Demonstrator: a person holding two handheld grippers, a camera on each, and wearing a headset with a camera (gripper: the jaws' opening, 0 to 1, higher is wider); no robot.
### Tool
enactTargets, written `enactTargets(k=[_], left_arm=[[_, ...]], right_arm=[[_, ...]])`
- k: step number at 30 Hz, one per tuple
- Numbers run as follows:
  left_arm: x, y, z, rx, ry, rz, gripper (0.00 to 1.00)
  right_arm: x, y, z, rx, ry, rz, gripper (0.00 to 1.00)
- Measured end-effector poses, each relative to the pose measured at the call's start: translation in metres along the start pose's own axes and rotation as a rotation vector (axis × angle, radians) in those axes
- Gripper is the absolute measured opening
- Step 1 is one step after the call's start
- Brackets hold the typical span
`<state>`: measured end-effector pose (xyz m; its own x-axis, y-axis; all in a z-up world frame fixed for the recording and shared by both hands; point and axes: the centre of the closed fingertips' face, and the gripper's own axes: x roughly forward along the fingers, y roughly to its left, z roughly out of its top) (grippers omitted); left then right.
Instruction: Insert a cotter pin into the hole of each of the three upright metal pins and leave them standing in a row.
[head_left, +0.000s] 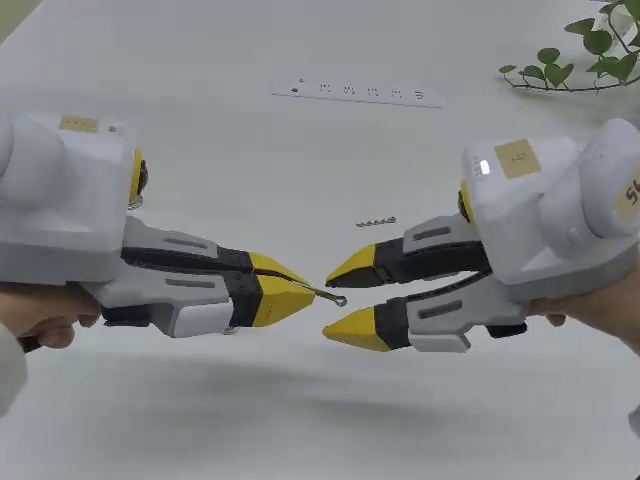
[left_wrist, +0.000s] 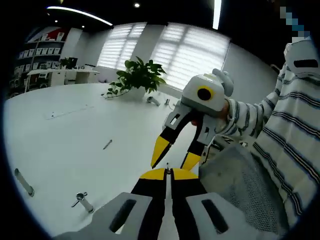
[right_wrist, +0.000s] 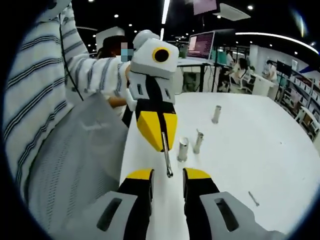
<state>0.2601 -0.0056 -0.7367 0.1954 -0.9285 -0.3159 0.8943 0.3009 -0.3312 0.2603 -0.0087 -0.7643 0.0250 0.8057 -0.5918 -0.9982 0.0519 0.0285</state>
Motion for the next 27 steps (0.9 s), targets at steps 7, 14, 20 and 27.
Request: enactTargets(k=[7, 14, 20, 27], left_arm=[[-0.001, -0.004, -0.003, 0.082, 0.019, -0.019, 0.0], [-0.001, -0.005, -0.003, 0.083, 0.012, -0.028, 0.0], [-0.002, -0.005, -0.004, 0.073, 0.01, -0.035, 0.0], [-0.004, -0.005, -0.011, 0.058, 0.033, -0.044, 0.0]], right_arm=[[0.001, 0.008, 0.001, 0.018, -0.013, 0.041, 0.12], [0.005, 0.013, -0.001, 0.024, -0.017, 0.066, 0.07], [0.006, 0.016, -0.001, 0.021, -0.021, 0.077, 0.06], [0.004, 0.018, -0.002, 0.008, -0.009, 0.09, 0.05]])
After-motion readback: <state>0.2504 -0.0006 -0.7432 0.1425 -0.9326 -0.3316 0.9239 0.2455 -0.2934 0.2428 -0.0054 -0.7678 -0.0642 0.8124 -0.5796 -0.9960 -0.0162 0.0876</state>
